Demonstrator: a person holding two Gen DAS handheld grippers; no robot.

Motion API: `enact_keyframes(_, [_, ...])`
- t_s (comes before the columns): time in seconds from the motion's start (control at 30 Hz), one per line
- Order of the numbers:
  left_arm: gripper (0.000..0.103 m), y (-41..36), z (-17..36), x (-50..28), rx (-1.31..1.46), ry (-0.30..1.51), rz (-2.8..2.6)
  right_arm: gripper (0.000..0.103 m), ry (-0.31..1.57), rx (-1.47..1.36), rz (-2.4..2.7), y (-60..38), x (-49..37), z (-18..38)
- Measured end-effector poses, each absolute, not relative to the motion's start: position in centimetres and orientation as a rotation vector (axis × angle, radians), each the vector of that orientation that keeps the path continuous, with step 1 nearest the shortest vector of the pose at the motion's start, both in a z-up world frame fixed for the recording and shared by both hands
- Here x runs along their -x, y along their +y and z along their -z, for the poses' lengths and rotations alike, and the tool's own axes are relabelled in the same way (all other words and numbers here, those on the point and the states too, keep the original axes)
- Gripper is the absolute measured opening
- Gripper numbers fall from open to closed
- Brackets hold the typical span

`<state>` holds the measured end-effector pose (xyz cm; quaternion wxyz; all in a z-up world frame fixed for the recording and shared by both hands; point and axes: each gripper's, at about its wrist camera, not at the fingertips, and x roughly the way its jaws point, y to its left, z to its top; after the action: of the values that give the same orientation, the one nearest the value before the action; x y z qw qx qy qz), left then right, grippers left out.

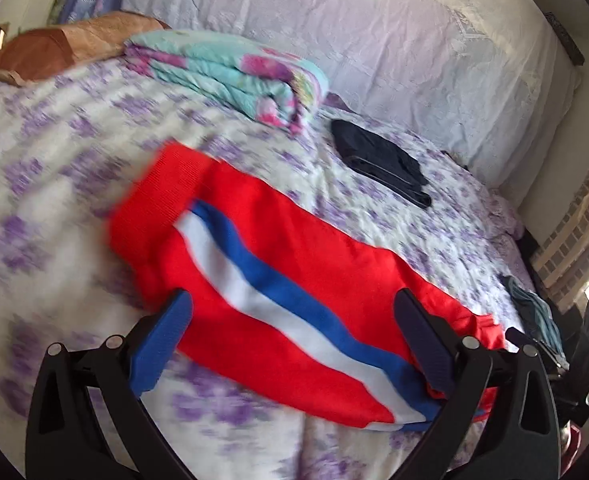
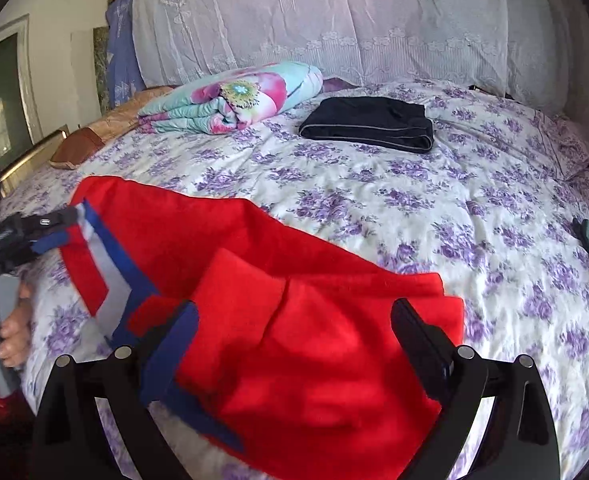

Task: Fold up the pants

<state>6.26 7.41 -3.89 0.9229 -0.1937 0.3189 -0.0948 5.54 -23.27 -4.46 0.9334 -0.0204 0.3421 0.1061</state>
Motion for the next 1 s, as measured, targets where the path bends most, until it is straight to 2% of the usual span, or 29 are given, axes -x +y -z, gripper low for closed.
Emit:
enact_keyframes(0.1, [0.098,9.7,3.5,-5.8,0.387,0.640,0.159,0.100,0.803,0.017,-0.240,-22.5,-8.3,6.7])
enact_keyframes(0.2, [0.098,12.1,5.9,-6.6,0.474,0.700,0.122,0.100,0.821,-0.041,-0.260,-22.7,-9.1,7.6])
enact_keyframes(0.23, [0.098,13.4,7.0,-7.1,0.596,0.749,0.166,0.100,0.813,-0.060,-0.264,-23.0,-9.0,7.2])
enact_keyframes(0.33, [0.098,15.3,7.3,-6.8,0.707,0.691,0.211,0.100,0.739,-0.111,-0.274,-24.0,-7.2,5.6])
enact_keyframes(0.5, [0.098,14.6,7.2,-6.6,0.666,0.686,0.193,0.100,0.654,0.044,-0.353,-21.8,-2.9,4.5])
enact_keyframes(0.67, [0.098,15.0,7.1,-6.6,0.699,0.666,0.213,0.083,0.624,0.228,-0.379,-17.9,-1.2,5.3])
enact_keyframes(0.9, [0.098,15.0,7.1,-6.3,0.703,0.657,0.217,0.075,0.717,0.288,-0.363,-16.2,-3.8,6.8])
enact_keyframes(1.0, [0.098,15.1,7.1,-6.2,0.710,0.649,0.225,0.057,0.732,0.227,-0.371,-16.9,-4.5,6.8])
